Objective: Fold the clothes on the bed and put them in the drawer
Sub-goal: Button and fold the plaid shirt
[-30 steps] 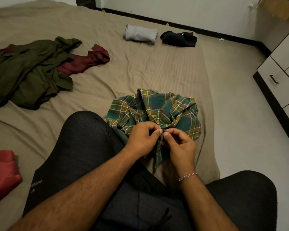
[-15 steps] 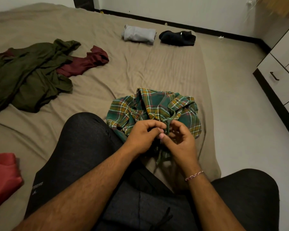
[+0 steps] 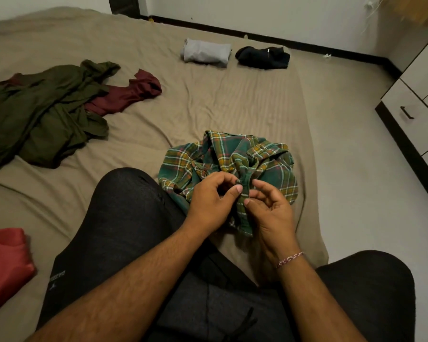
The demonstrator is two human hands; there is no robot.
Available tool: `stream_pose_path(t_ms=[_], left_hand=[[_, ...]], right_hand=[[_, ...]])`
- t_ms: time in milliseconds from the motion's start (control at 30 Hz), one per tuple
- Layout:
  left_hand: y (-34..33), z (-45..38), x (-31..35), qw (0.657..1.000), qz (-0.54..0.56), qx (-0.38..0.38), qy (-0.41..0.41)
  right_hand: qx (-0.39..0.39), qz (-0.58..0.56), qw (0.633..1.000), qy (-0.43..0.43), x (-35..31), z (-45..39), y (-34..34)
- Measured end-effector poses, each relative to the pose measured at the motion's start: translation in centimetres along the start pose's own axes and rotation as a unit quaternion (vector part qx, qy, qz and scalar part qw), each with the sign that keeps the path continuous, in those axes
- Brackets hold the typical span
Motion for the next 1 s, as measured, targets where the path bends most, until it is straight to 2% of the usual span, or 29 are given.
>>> stream_pose_path(t_ms=[67, 267, 367, 433, 467, 500, 567, 600, 633, 667, 700, 767, 800, 833, 867, 900, 967, 1000], left_hand=[[0.0, 0.0, -0.1, 1.000, 0.026, -0.006, 0.013], [0.6, -0.6, -0.3, 0.999, 0.040, -0.002, -0.004], [0.5, -0.5, 0.0, 0.997, 0.065, -0.030, 0.003], [-0.1, -0.2, 0.5, 0.992, 0.077, -0.103, 0.007], [-0.8, 0.2, 0.7, 0.983, 0.077, -0.167, 0.006], [-1.5, 1.0, 0.9, 0.966, 0.073, -0.247, 0.007], [-3.1, 3.0, 1.2, 0.908, 0.033, -0.417, 0.022], [-3.6, 3.9, 1.3, 0.879, 0.008, -0.476, 0.030], [-3.8, 4.3, 1.2, 0.868, -0.016, -0.496, 0.022], [-3.8, 4.0, 1.5, 0.882, -0.034, -0.471, -0.009], [-3.5, 2.9, 1.9, 0.913, -0.044, -0.403, -0.043], [-1.8, -0.1, 2.6, 0.976, -0.028, -0.205, -0.075], [-1.0, -1.6, 2.9, 0.988, -0.026, -0.125, -0.083], [-0.7, -3.2, 3.3, 0.991, -0.053, -0.076, -0.096], [-0.8, -4.6, 3.4, 0.985, -0.118, -0.067, -0.108], [-1.6, -5.8, 3.0, 0.967, -0.207, -0.102, -0.106], [-3.4, -6.9, 1.2, 0.894, -0.392, -0.201, -0.080], [-4.0, -6.6, 0.5, 0.856, -0.453, -0.238, -0.070]], right_hand=[[0.025, 0.020, 0.999, 0.005, 0.0, 0.0, 0.5], [0.055, -0.017, 0.998, 0.005, 0.3, -0.4, 1.5], [0.064, -0.017, 0.998, -0.003, 0.3, -0.5, 1.8], [0.104, 0.059, 0.993, 0.021, -0.6, -0.5, 2.5], [0.123, 0.116, 0.985, 0.047, -1.3, -0.5, 2.9], [0.133, 0.166, 0.974, 0.072, -1.9, -0.5, 3.2], [0.119, 0.239, 0.958, 0.101, -2.7, -1.4, 3.4], [0.100, 0.289, 0.947, 0.102, -2.6, -2.1, 3.3], [0.073, 0.351, 0.928, 0.098, -2.4, -2.7, 3.1], [0.043, 0.408, 0.907, 0.094, -2.0, -3.1, 2.7], [0.016, 0.448, 0.890, 0.088, -1.4, -3.3, 2.3], [-0.005, 0.477, 0.875, 0.081, -0.8, -3.0, 1.6], [-0.010, 0.478, 0.874, 0.083, -0.7, -2.7, 1.4], [-0.022, 0.476, 0.875, 0.080, -0.9, -2.3, 1.3], [-0.052, 0.474, 0.876, 0.068, -1.0, -2.0, 0.9], [-0.098, 0.475, 0.873, 0.050, -1.0, -1.6, 0.5], [-0.199, 0.481, 0.854, -0.002, -0.3, -0.6, -0.2], [-0.212, 0.482, 0.850, -0.013, -0.2, -0.2, 0.0]])
Point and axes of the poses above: each hand's wrist, its own z-axis away from the middle knuckle, its own y-axis out of the back of the hand, x = y × z, the point moved 6 cm from there along -z, towards the middle knuckle, and after that the axes turned 3 degrees about y, right-handed, at the moved point
